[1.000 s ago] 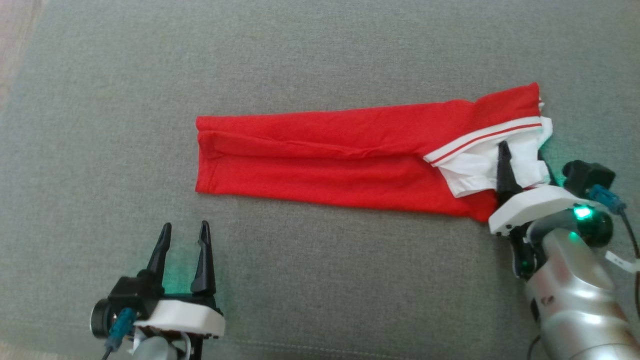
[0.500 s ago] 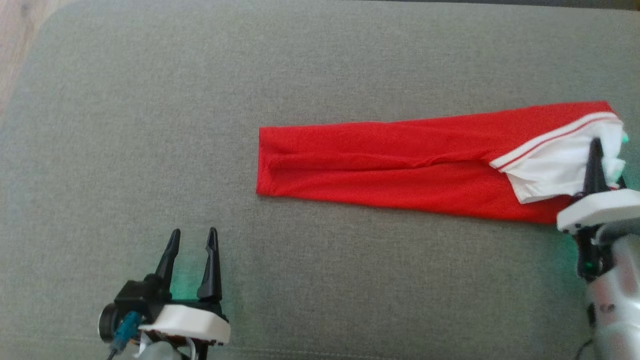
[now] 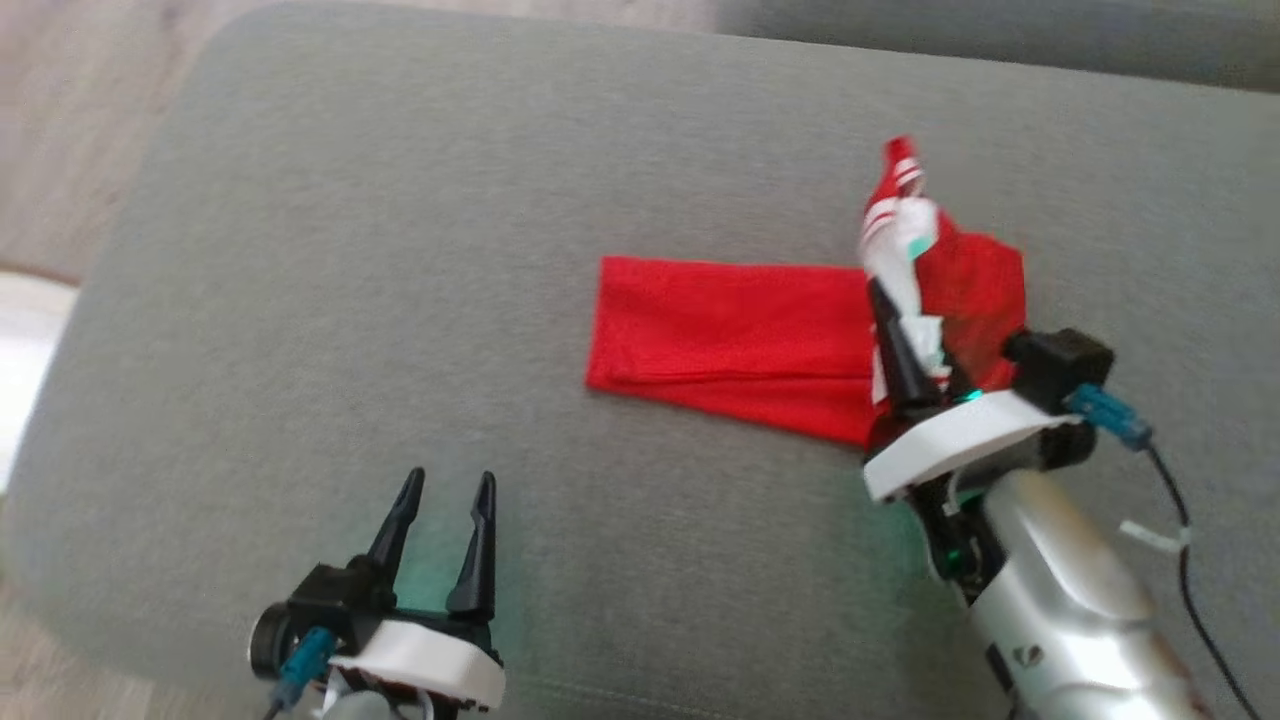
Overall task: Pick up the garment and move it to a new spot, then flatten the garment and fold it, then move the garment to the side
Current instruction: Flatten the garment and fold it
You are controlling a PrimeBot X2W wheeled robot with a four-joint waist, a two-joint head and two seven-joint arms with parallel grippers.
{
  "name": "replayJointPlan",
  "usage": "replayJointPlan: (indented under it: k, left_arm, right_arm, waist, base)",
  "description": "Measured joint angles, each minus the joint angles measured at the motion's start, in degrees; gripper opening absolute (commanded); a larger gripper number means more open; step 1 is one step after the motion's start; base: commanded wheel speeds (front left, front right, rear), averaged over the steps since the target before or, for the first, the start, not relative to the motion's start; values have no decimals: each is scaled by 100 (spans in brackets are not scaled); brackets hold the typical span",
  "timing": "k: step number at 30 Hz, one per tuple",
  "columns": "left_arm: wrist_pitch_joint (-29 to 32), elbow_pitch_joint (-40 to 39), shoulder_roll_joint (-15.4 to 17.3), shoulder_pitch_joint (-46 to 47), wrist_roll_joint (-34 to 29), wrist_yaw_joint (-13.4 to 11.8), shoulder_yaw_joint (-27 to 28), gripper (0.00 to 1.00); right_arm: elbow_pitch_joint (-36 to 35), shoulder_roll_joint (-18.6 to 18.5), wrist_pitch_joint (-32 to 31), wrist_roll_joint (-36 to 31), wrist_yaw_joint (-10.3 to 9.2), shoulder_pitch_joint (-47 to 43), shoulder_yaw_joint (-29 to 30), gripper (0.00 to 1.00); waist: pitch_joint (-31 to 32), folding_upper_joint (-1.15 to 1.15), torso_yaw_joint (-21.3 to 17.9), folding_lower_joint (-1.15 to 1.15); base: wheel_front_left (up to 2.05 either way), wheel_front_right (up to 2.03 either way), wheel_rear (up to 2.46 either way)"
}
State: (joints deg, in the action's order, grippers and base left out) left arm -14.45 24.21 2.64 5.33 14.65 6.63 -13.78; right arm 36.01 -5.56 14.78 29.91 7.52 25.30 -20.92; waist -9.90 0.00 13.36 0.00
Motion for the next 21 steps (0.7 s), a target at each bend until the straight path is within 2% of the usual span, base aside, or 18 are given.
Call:
replayJointPlan:
  k: [5, 11, 12, 13, 16, 21]
  left_arm:
    - [0, 34, 1, -21, 18, 1, -183, 100]
    - [0, 69, 3, -235, 78, 0, -312, 100]
    - [0, 74, 3, -237, 98, 0, -319, 100]
    - [0, 73, 4, -236, 100, 0, -319, 100]
    - [0, 68, 4, -236, 100, -8, -311, 100]
    - [0, 9, 7, -236, 100, -18, -265, 100]
  right_arm:
    - [296, 55, -1, 315, 0, 120, -457, 0]
    - [688, 131, -1, 364, 0, 491, -515, 0]
    - [748, 132, -1, 363, 0, 496, -486, 31]
    - [825, 136, -1, 361, 0, 495, -464, 97]
    - [917, 138, -1, 303, 0, 493, -404, 100]
    - [660, 171, 0, 218, 0, 479, -182, 100]
  waist:
    - [17, 0, 565, 0]
    - [29, 0, 1298, 0]
    - [30, 0, 1403, 0]
    - [30, 0, 1501, 0]
    - [29, 0, 1681, 0]
    - [27, 0, 1531, 0]
  base:
    - [0, 0, 0]
    - [0, 0, 0]
    - [0, 0, 0]
    - [0, 0, 0]
    - [0, 0, 0]
    - [0, 0, 0]
